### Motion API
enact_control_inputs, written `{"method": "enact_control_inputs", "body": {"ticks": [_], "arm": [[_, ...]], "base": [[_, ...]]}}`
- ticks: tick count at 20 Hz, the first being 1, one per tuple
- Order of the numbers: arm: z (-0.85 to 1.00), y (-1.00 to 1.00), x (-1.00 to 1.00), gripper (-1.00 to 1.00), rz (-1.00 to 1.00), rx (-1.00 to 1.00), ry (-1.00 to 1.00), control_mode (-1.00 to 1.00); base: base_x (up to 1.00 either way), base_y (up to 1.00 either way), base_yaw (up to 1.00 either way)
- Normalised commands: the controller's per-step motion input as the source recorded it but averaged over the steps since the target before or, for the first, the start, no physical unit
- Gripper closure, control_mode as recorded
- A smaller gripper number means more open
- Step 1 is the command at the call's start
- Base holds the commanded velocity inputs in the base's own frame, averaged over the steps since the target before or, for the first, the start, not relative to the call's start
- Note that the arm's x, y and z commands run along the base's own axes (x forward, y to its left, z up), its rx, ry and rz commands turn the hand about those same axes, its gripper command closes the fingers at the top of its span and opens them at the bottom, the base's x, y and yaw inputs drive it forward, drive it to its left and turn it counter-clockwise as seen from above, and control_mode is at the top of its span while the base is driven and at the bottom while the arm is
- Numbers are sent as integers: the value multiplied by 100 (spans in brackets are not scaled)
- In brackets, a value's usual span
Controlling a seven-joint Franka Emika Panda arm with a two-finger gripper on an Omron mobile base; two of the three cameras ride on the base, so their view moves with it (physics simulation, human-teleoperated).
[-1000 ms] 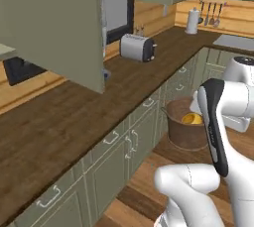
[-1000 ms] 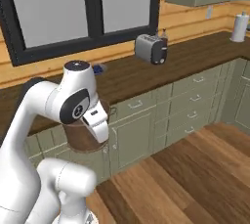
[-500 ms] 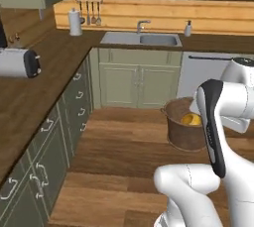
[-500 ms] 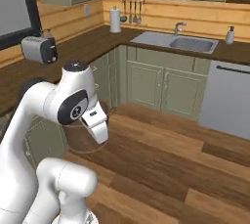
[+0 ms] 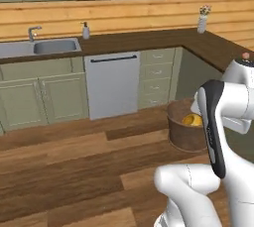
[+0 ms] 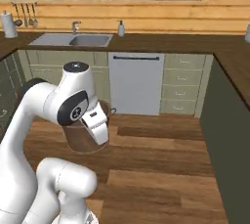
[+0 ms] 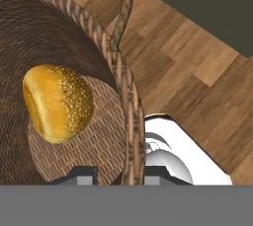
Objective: Open the cabinet, pick up the bread from the cabinet and place it in the basket. Then move the basket to the dining counter.
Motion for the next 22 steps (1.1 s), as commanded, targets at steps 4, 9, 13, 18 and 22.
{"method": "enact_control_inputs", "body": {"ticks": [4, 9, 13, 18, 22], "arm": [[0, 0, 0, 100, 0, 0, 0, 100], [0, 0, 0, 100, 0, 0, 0, 100], [0, 0, 0, 100, 0, 0, 0, 100], [0, 0, 0, 100, 0, 0, 0, 100], [0, 0, 0, 100, 0, 0, 0, 100]], "base": [[21, -83, -71], [3, -55, -83], [0, -14, -95], [5, 22, -84], [31, 54, -73]]}}
